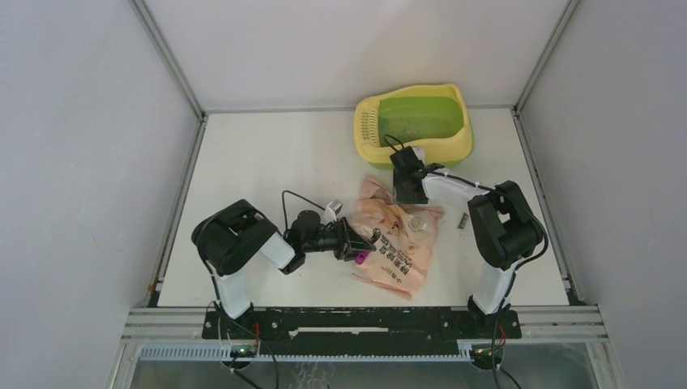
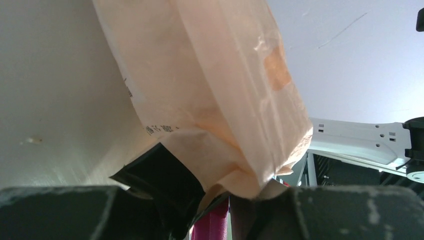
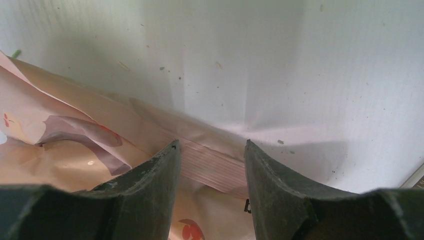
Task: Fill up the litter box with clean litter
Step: 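Scoop the cat litter from the cat litter bag.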
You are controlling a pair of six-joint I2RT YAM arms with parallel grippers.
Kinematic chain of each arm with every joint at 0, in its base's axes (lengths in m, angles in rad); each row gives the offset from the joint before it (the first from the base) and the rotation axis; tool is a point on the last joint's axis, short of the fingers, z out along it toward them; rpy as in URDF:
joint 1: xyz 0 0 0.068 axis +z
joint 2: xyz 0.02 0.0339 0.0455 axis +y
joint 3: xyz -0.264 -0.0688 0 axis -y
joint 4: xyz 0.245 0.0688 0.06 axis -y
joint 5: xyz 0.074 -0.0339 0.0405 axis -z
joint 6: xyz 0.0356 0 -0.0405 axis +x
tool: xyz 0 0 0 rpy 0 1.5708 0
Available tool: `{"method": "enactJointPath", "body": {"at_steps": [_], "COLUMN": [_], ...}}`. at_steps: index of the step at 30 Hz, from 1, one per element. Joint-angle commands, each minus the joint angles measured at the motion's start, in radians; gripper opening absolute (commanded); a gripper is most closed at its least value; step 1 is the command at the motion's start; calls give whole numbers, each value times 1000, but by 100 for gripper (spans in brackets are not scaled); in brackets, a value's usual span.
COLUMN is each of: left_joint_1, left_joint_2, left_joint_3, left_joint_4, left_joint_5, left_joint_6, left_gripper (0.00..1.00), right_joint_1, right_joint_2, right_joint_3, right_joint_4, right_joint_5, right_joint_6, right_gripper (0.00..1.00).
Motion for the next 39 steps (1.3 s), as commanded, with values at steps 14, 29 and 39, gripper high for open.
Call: {"method": "enactJointPath", "body": {"at_steps": [14, 29, 39], "left_joint_1": [42, 36, -12], "left_joint_2": [59, -98, -249], "left_joint_3": [-71, -269, -465], "left_joint_4": [280, 295, 306], "left_joint_5": [-44, -21, -85], "left_joint_6": [133, 127, 119], "left_gripper": [1, 2, 2], "right_joint_1": [41, 110, 125], "right_joint_2": [-288, -566, -547], "right_joint_3": [-150, -408, -417], "right_joint_4": [-104, -57, -19], "right_joint_5": [-86, -191, -199], "right_joint_6": [44, 229, 275], "right_gripper": [60, 60, 60]}}
